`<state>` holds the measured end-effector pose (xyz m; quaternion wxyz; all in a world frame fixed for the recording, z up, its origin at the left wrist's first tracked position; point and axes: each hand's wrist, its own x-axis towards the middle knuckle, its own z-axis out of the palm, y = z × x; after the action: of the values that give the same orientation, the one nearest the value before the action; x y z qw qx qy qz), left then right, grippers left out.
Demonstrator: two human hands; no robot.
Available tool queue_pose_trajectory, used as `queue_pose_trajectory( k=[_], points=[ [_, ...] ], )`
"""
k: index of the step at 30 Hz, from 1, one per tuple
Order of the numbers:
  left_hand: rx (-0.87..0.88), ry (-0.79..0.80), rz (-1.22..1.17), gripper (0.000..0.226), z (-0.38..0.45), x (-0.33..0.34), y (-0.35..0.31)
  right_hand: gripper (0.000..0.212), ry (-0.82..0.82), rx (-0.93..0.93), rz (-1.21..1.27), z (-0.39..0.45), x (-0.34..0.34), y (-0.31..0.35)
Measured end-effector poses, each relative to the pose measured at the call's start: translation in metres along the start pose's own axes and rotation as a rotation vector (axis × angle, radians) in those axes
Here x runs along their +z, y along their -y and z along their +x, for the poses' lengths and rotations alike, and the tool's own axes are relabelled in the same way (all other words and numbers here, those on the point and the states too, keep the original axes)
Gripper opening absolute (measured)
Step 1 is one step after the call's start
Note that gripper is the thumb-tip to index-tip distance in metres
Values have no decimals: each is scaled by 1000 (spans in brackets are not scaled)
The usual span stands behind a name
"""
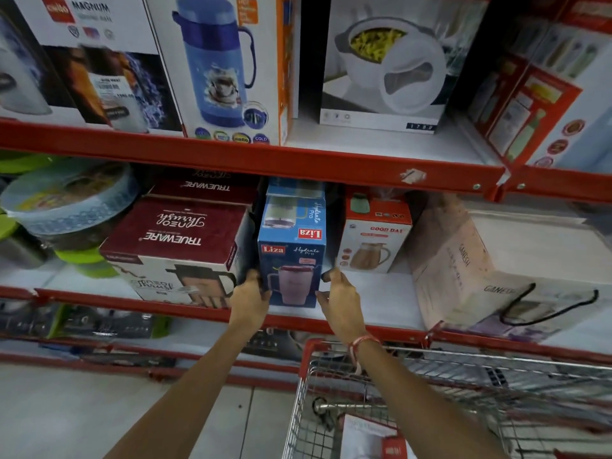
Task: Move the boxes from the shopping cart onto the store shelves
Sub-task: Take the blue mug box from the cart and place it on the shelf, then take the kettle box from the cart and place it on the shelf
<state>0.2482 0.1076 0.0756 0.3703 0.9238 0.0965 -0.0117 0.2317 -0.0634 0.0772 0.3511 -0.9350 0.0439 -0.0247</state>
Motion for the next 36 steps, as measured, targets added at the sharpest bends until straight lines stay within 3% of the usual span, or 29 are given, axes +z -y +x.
queue_pose_trajectory(
  k=[5,8,14,19,22,26,30,36],
  points=[
    [-8,-164,-63,36,-38,27,7,22,-55,-19,43,-58,9,-43],
    [51,-142,-117,27,-73,55,8,16,-45,39,23,-104,14,-83],
    [49,203,-115,20,-159,131,17,28,11,317,-97,-193,3,-167],
    [-162,580,-49,22,-222,188,15,44,-12,546,-139,-252,-21,-220],
    [-254,727,-21,29,-248,210,10,60,108,727,-62,-269,-34,-246],
    [-371,863,-37,29,-264,226,4,57,233,1032,248,-268,-44,-259],
    [-496,839,-172,32,-265,222,5,44,283,980,206,-260,-33,-252],
    [-462,674,-216,34,-240,173,12,37,304,822,254,-243,-27,-216]
  ],
)
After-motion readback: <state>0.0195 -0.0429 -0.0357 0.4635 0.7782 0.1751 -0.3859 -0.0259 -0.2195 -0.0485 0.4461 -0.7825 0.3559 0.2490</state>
